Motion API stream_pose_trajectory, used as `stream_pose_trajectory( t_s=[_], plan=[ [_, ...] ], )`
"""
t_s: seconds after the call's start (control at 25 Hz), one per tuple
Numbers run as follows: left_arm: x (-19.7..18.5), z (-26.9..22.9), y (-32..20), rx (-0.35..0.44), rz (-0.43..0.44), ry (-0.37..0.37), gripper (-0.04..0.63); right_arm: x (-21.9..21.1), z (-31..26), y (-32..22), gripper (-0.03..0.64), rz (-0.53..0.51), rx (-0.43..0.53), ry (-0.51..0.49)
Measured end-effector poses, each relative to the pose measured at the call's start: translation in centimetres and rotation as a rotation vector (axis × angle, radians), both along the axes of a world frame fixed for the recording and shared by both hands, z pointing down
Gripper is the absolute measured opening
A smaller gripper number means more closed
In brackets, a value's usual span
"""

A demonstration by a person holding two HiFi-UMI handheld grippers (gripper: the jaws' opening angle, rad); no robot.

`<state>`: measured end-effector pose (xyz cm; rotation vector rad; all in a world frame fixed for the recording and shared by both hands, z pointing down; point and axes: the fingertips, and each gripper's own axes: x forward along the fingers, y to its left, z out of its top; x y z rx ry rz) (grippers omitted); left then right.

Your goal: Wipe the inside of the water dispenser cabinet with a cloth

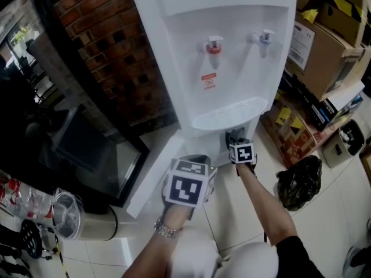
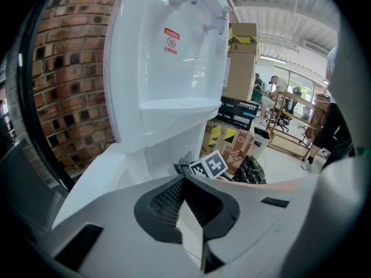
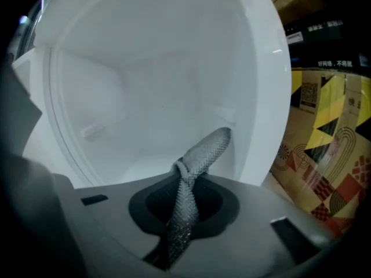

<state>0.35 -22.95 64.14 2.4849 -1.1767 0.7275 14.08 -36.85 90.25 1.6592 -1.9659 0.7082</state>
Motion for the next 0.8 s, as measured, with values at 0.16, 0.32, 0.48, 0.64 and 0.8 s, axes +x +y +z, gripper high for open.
stream_pose_trajectory(
  t_s=[0.16, 0.32, 0.48, 0.64, 0.8],
  plan=[
    [-0.2, -0.1, 0.0, 0.003, -0.005, -0.001, 0.002, -4.7, -2.1, -0.1, 0.029, -0.100, 0.057, -0.050],
    [-0.4, -0.4, 0.0, 0.010, -0.009, 0.004, 0.002, -11.3, -3.9, 0.6, 0.029, -0.258, 0.105, -0.060],
    [-0.5, -0.6, 0.2, 0.015, -0.007, 0.008, 0.002, -14.4, -2.9, 1.3, 0.029, -0.343, 0.095, -0.030],
    [-0.7, -0.7, 0.2, 0.016, -0.007, 0.012, 0.002, -10.9, -0.3, 1.3, 0.029, -0.273, 0.041, 0.011],
    [-0.3, -0.6, 0.1, 0.015, 0.000, 0.021, 0.002, -3.8, 1.7, 0.8, 0.029, -0.107, -0.012, 0.022]
  ],
)
